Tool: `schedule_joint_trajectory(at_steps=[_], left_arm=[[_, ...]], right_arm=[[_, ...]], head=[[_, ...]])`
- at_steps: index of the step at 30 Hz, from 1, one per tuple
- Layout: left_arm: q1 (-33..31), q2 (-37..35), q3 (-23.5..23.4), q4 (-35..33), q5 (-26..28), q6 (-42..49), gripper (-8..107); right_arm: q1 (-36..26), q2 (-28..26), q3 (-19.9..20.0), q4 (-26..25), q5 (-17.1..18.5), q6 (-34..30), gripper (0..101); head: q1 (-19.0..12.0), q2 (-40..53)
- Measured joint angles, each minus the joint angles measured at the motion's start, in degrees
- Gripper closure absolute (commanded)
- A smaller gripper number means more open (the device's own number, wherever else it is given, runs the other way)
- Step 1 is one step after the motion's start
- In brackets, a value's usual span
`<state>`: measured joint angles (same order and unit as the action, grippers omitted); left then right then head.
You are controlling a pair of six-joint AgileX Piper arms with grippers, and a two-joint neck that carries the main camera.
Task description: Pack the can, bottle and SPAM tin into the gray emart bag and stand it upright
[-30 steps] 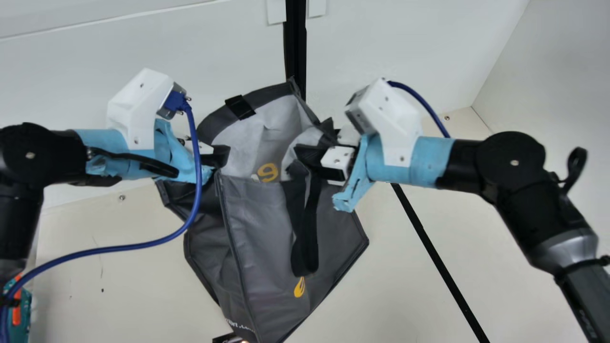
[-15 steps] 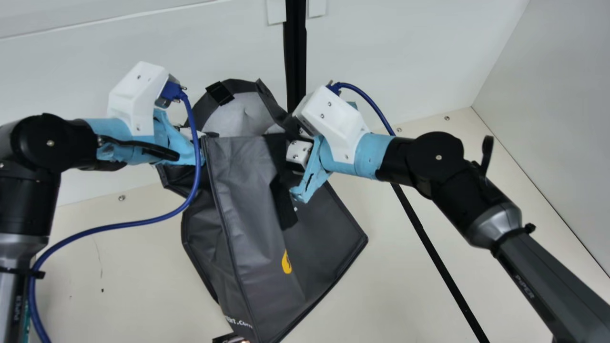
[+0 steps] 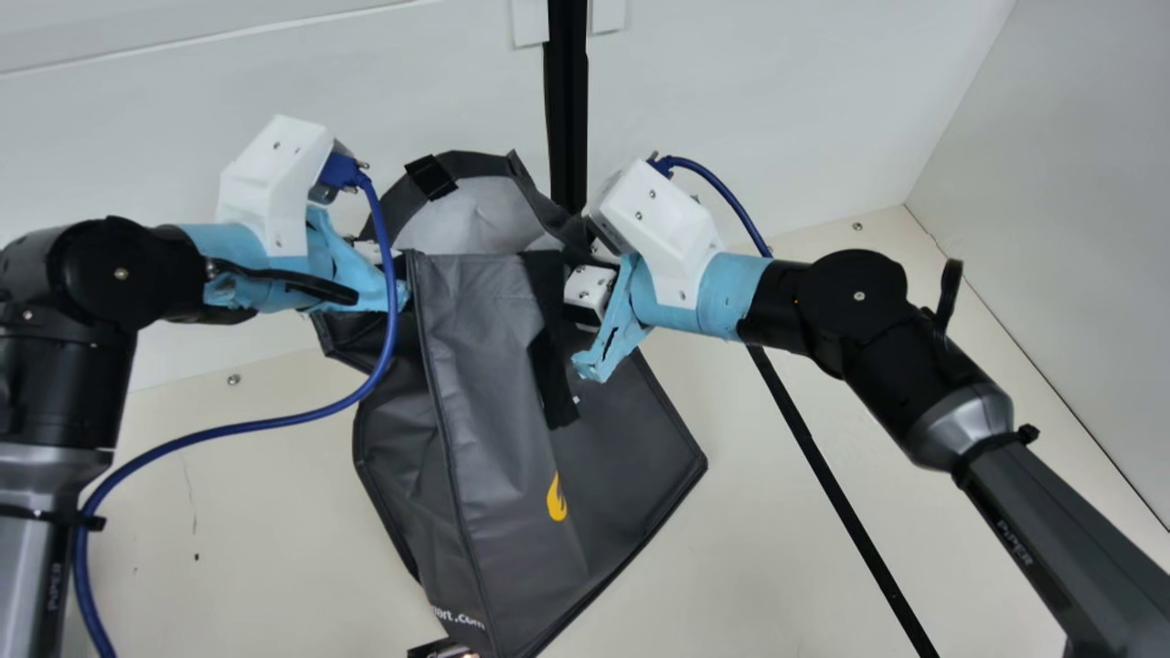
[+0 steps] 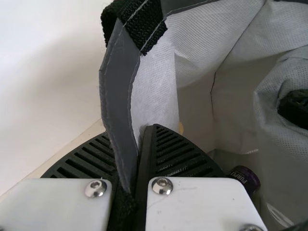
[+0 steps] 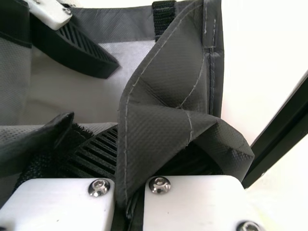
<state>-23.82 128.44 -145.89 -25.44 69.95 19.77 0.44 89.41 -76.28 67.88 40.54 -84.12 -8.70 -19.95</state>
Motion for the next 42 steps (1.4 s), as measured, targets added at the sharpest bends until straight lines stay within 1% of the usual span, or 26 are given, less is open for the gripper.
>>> schedule_joint_trajectory(at_steps=[15, 37, 40, 42], left_arm=[[-0.1, -0.1, 0.1, 0.2, 0.0, -0.4, 107], [-0.1, -0.1, 0.1, 0.2, 0.0, -0.4, 33], [-0.3, -2.0, 2.0, 0.2, -1.7, 0.5, 23], [-0.1, -4.6, 4.9, -0.2, -3.0, 1.2, 17]], right_arm=[[-0.1, 0.0, 0.1, 0.1, 0.3, 0.1, 101], [-0.1, 0.0, 0.1, 0.1, 0.8, 0.1, 101], [-0.1, 0.0, 0.1, 0.1, 1.0, 0.1, 101], [-0.1, 0.0, 0.1, 0.1, 1.0, 0.1, 101]], head=[[0.0, 0.0], [0.0, 0.1], [0.0, 0.1], [0.0, 0.0]])
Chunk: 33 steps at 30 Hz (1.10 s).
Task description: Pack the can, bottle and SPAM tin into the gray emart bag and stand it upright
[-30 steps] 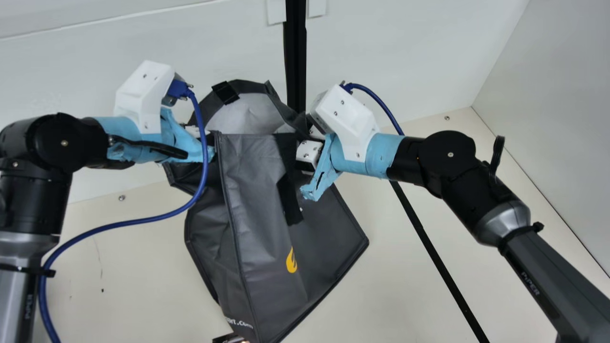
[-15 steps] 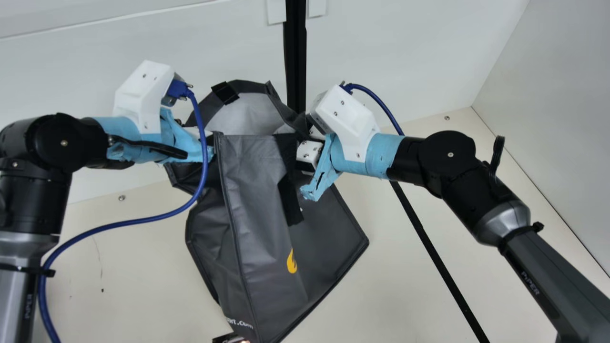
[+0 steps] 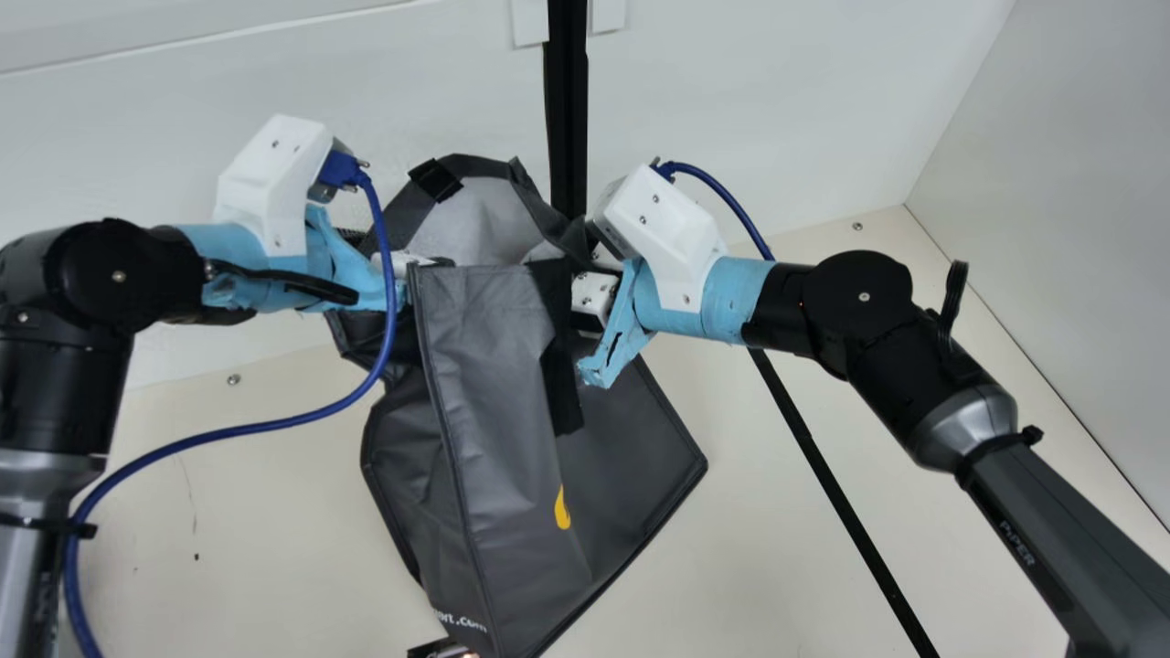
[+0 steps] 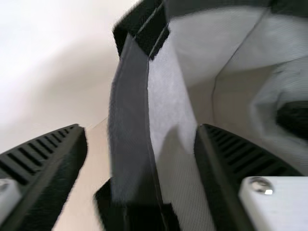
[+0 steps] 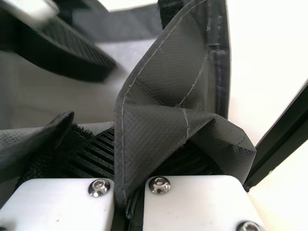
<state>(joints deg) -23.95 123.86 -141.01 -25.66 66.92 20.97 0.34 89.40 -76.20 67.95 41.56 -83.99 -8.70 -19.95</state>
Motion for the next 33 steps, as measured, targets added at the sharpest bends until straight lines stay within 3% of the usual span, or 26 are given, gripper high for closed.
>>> schedule_joint_trajectory(at_steps=[3, 13, 33], left_arm=[[0.4, -2.8, 4.8, -0.5, -1.3, 1.3, 9], [3.8, -10.8, 15.4, -3.3, -4.8, 5.8, 9], [11.9, -22.4, 25.5, -8.8, -9.0, 11.2, 9]], right_arm=[[0.0, 0.0, 0.0, 0.0, 0.1, 0.0, 101], [0.0, 0.0, 0.0, 0.0, 0.1, 0.0, 101], [0.0, 0.0, 0.0, 1.0, 0.0, 0.0, 101]], head=[[0.0, 0.0], [0.0, 0.0], [0.0, 0.0]])
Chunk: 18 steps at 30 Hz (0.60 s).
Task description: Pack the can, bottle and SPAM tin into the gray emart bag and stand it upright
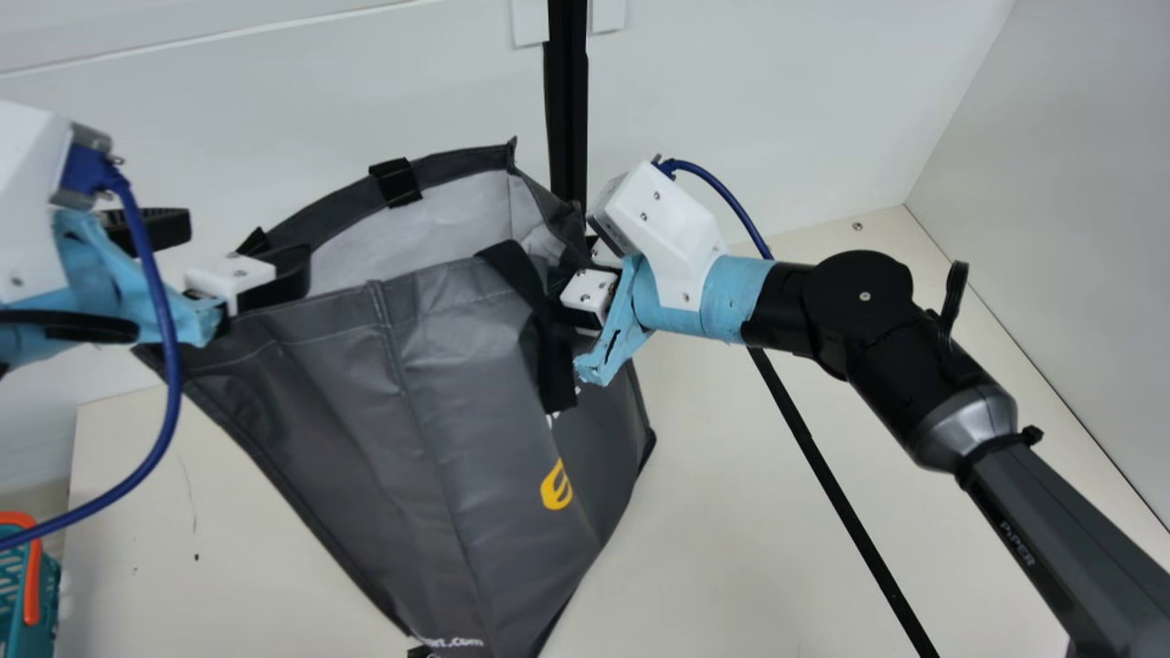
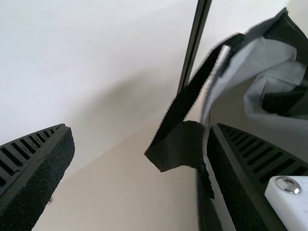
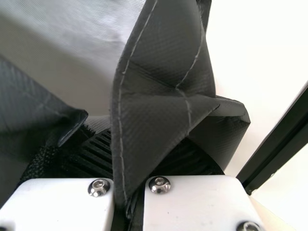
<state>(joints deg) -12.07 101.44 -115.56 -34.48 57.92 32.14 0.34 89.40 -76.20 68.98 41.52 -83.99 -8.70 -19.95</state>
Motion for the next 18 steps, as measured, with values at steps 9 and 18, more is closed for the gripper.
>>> schedule_joint_trajectory(at_steps=[9, 18], left_arm=[[3.1, -2.9, 2.3, -3.9, -1.3, 1.6, 9], [4.6, -3.6, 2.3, -4.1, -2.7, 0.0, 9]], right_arm=[[0.0, 0.0, 0.0, 0.3, 0.4, 0.0, 101], [0.0, 0.0, 0.0, 0.4, 1.0, 0.0, 101]], head=[[0.0, 0.0], [0.0, 0.0]])
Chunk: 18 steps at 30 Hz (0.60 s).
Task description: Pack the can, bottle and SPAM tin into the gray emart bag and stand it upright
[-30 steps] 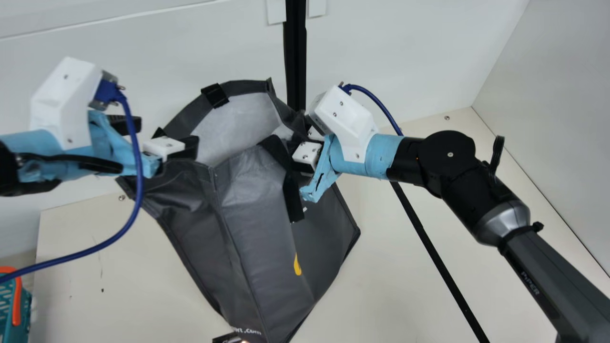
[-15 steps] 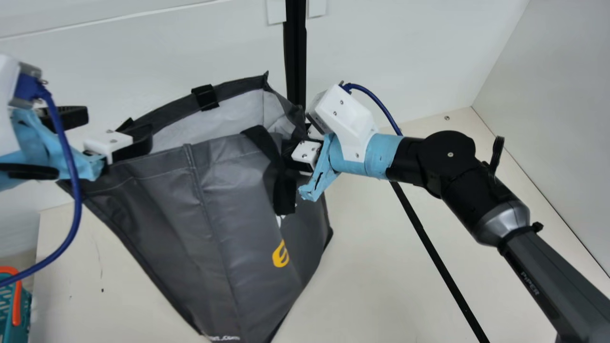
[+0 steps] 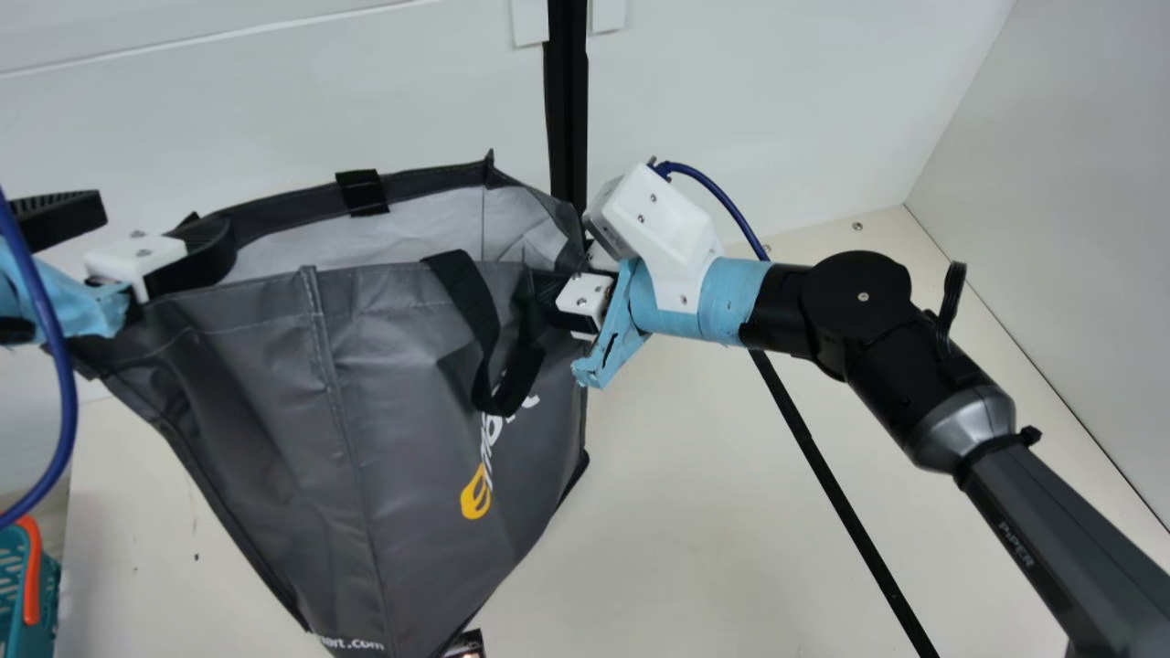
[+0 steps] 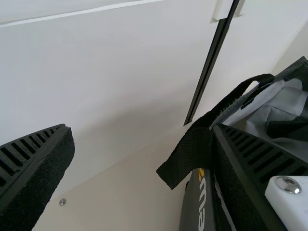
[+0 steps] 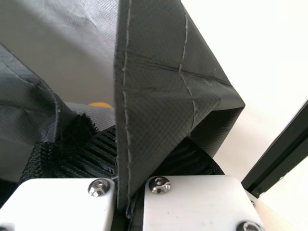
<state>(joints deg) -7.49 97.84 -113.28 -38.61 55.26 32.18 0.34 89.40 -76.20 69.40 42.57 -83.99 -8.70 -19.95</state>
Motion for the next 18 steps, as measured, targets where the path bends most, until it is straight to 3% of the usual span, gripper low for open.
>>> schedule_joint_trajectory(at_steps=[18], left_arm=[[-0.1, -0.3, 0.0, -0.3, -0.2, 0.1, 9]], right_arm=[[0.0, 0.0, 0.0, 0.0, 0.2, 0.0, 101]], head=[[0.0, 0.1]])
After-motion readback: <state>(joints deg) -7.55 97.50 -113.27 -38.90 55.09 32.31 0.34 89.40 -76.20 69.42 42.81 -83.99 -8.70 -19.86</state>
